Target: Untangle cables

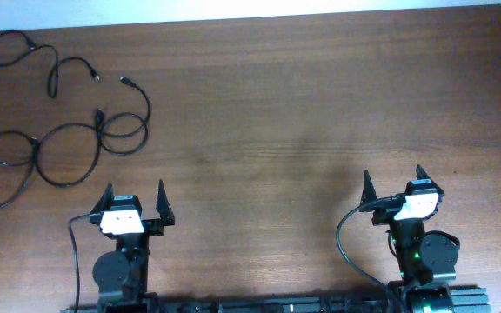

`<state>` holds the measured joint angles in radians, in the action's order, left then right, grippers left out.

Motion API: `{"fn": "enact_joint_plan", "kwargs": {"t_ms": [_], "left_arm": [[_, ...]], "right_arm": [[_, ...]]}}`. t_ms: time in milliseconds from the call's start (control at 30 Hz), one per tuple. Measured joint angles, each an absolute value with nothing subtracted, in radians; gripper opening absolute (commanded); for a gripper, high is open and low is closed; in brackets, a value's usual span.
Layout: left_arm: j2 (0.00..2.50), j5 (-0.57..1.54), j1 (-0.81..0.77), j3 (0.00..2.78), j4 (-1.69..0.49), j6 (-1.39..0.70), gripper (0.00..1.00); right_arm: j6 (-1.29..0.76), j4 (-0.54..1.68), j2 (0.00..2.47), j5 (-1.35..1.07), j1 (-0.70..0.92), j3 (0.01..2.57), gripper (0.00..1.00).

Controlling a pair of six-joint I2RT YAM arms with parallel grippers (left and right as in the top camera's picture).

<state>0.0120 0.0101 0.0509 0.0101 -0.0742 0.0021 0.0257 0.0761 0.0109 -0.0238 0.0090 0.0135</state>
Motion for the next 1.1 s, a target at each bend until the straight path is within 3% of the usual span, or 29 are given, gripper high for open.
{"fn": "enact_joint_plan", "kwargs": {"t_ms": [1100], "left_arm": [[0.012,0.010,0.051,0.010,-0.074,-0.001,0.99]], "right_arm": [[0.027,0.077,0.011,-0.007,0.009,0.014,0.99]]}}
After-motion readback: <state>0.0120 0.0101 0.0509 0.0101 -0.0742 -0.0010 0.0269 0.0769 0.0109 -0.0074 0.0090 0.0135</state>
